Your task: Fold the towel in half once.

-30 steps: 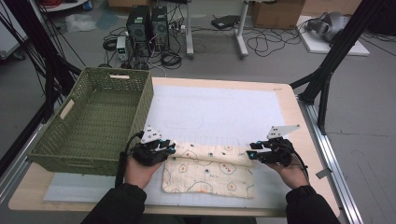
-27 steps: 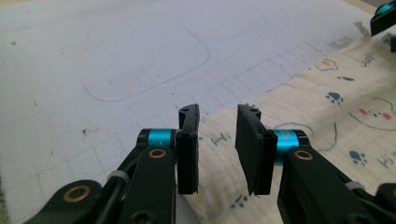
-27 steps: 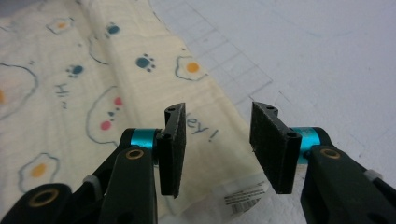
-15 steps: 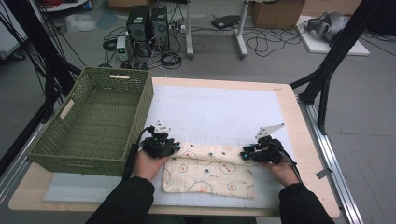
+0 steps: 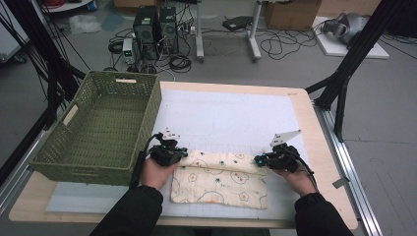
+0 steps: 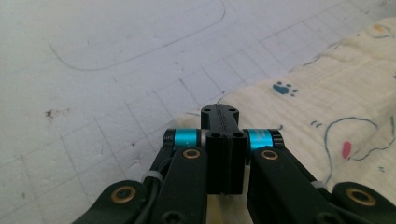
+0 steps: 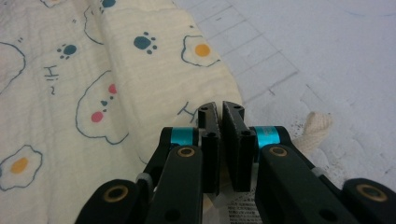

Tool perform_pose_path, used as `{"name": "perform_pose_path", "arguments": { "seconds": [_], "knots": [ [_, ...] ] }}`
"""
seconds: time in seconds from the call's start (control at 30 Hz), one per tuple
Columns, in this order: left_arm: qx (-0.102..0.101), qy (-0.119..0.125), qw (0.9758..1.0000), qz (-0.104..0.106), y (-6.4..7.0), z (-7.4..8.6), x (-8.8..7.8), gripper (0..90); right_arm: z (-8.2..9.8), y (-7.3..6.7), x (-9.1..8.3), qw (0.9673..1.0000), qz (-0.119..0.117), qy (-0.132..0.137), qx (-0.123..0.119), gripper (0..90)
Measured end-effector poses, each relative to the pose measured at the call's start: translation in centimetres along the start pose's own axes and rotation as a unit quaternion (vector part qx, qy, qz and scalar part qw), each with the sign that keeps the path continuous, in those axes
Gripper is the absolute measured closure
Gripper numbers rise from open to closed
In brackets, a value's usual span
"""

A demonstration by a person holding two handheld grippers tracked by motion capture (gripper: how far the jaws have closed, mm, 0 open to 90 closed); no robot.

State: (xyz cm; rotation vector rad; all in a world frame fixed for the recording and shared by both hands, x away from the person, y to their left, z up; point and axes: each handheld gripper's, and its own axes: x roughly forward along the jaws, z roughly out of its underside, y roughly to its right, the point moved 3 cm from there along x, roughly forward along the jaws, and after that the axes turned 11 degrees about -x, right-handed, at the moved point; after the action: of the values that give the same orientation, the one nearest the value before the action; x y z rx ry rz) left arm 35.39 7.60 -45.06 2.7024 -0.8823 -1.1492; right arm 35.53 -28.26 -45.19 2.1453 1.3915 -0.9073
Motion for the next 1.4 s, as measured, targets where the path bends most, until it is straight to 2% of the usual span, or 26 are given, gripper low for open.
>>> {"name": "perform_pose_path", "arguments": {
  "seconds": [0.23, 0.5, 0.63, 0.83, 1.0, 1.07, 1.17, 1.27, 1.4],
  "knots": [
    [0.001, 0.035, 0.9994, 0.002, 0.4, -0.4, -1.3, 89.5, -0.3, -0.2, -1.2, 0.9996, 0.010, 0.028, 0.000, 85.5],
    [0.007, 0.052, 0.9986, 0.002, 0.8, 0.1, -2.7, 89.6, -0.8, -1.2, -2.4, 0.9984, 0.012, 0.054, -0.012, 85.4],
    [0.006, 0.059, 0.9982, 0.004, 0.8, 0.6, -3.4, 89.6, -1.0, -2.1, -2.7, 0.9981, 0.007, 0.058, -0.022, 85.4],
    [0.014, 0.051, 0.9986, 0.008, 1.3, 2.3, -4.4, 89.6, -0.8, -3.8, -2.9, 0.9977, -0.006, 0.060, -0.033, 85.4],
    [0.024, 0.020, 0.9994, 0.013, 1.4, 4.1, -4.8, 89.4, -0.1, -4.9, -2.5, 0.9978, -0.023, 0.046, -0.041, 85.2],
    [0.022, 0.020, 0.9994, 0.021, 1.6, 4.5, -5.3, 89.1, 0.1, -5.4, -2.5, 0.9977, -0.031, 0.043, -0.041, 84.5],
    [0.017, 0.026, 0.9990, 0.032, 1.7, 4.4, -6.3, 85.5, 0.2, -6.1, -2.8, 0.9970, -0.043, 0.041, -0.050, 83.5],
    [0.018, 0.040, 0.9986, 0.031, 1.9, 3.9, -7.2, 81.8, -0.2, -6.6, -3.6, 0.9960, -0.049, 0.049, -0.057, 82.0],
    [0.019, 0.057, 0.9976, 0.033, 2.0, 2.8, -7.9, 76.3, -1.2, -6.6, -5.1, 0.9938, -0.048, 0.081, -0.059, 76.8]
  ]
}}
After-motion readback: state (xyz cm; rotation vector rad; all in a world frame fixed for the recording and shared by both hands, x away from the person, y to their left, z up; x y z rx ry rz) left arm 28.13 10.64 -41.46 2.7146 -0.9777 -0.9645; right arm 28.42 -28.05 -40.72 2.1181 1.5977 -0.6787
